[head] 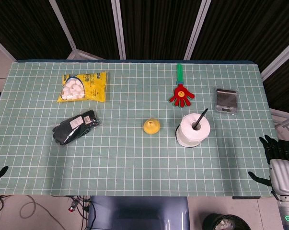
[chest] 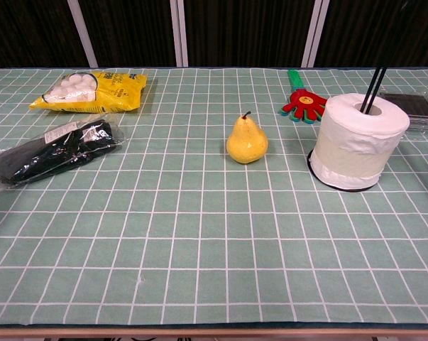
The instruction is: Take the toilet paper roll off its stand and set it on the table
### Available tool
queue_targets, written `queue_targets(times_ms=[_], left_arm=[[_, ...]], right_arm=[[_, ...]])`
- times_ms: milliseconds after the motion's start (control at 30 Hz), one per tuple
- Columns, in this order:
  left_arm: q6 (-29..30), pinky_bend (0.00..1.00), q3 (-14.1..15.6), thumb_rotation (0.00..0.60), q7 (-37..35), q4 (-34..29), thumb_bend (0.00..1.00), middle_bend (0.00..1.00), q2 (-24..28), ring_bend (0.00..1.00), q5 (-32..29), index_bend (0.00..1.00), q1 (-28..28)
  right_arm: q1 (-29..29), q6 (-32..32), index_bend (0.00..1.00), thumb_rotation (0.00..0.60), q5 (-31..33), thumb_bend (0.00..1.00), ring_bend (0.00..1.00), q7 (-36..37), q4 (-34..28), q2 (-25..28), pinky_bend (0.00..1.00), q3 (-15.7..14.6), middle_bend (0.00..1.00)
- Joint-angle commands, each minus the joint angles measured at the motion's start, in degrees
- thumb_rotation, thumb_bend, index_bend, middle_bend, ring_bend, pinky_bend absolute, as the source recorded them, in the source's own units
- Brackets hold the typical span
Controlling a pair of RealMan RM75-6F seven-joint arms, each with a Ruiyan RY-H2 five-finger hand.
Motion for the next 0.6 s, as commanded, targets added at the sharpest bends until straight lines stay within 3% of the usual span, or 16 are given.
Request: queue_targets(times_ms=[33,333,500,600], left_arm=[[-0.09,0.0,-0.04,0.6,-0.01,-0.02,0.1,0.0,0.03,0.0,-0.13,0.12,-0.02],[-0.22,0.0,0.18,0.6,0.19,-0.19,0.1,0.0,-0.04,0.0,0.26,0.12,-0.07],[-0.77,0.0,0.2,0.6,0.25,-0.15,0.1,0.0,-0.11,0.0,0.04,0.12,-0.29],[-0.83,0.0,0.26,0.6,0.21,-0.14,0.1,0.0,-0.1,0.0,0.16,0.12,-0.32]], right_arm=[[0.52,-1.36,0.0,0.6,1.4,0.04,0.0,3.45,-0.41,-0.71,0.0,0.6,0.0],[6.74,-13.6,0.0,0.6,8.29,0.04,0.0,17.83,-1.05,-3.49,0.0,4.76,0.0],[10.72,-23.17,0.0,0.6,13.7,0.04,0.0,32.23,-3.46,-5.11,0.0,8.37,0.0],[12.66,-26.06,0.0,0.6,15.29,0.04,0.0,35.33,-1.04,-7.25,0.0,9.69,0.0]])
